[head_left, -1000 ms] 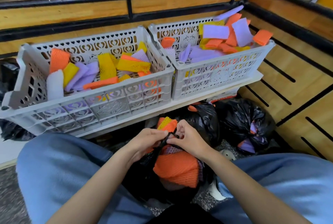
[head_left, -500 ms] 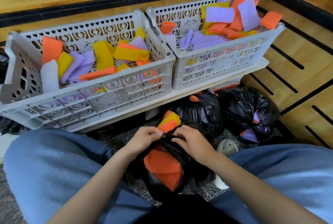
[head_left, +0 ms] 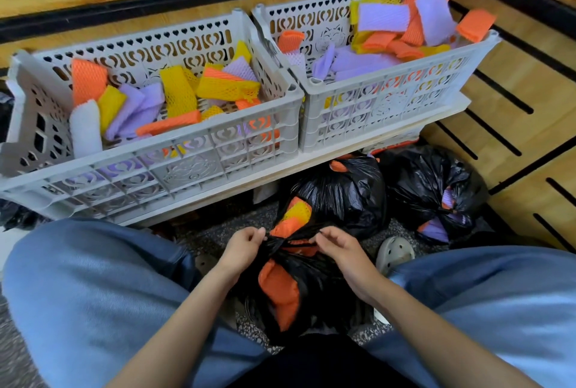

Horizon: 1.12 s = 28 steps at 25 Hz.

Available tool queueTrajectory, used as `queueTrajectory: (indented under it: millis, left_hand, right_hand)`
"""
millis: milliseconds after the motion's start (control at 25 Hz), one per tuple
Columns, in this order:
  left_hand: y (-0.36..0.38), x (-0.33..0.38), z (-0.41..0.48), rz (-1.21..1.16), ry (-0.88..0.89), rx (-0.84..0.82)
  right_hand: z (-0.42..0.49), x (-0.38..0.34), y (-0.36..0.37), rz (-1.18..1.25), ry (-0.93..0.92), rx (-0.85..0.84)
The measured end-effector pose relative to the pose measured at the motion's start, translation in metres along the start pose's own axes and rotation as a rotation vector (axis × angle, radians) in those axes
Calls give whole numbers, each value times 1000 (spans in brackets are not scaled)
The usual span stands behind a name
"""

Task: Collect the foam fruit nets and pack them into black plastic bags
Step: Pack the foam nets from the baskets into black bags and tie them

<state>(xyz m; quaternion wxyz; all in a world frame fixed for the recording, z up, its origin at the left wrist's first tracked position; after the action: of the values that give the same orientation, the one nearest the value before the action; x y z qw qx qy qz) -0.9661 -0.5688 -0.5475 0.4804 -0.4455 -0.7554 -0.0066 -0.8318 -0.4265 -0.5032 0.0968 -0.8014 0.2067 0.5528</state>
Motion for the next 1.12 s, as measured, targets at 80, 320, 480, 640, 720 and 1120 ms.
queueTrajectory:
  millis: [80,320,480,640,720,1120]
  left_hand:
    - [9,12,-16,-159,16,-92]
    - [26,26,-33,-731,-84,-190]
    - [28,9,-37,-840,-150,-216]
    - [20,10,-39,-896,-147,-250]
    - [15,9,-39,-882,-150,-268]
    - [23,7,-56,-494,9,-437]
  right_hand:
    - [4,2,5,210,55,33]
    - [18,1,36,-289,-16,-54]
    - [17,0,38,-370,-43,-60]
    - [12,-20,56,-524,-207,-47]
    - [17,-24,59,-556,-212,-73]
    - [11,-9,74,-470,-98,-409]
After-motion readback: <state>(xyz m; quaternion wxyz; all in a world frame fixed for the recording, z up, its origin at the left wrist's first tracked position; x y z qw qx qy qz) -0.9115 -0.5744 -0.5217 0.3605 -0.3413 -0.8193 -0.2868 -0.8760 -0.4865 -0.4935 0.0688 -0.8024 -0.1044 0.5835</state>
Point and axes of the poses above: each hand's wrist, its own z-axis towards the middle knuckle, its own y-axis out of the palm, x = y × z, the point moved 10 cm from there along z, towards the middle knuckle, and after that the axes turned 3 degrees about z, right-handed, at the moved point
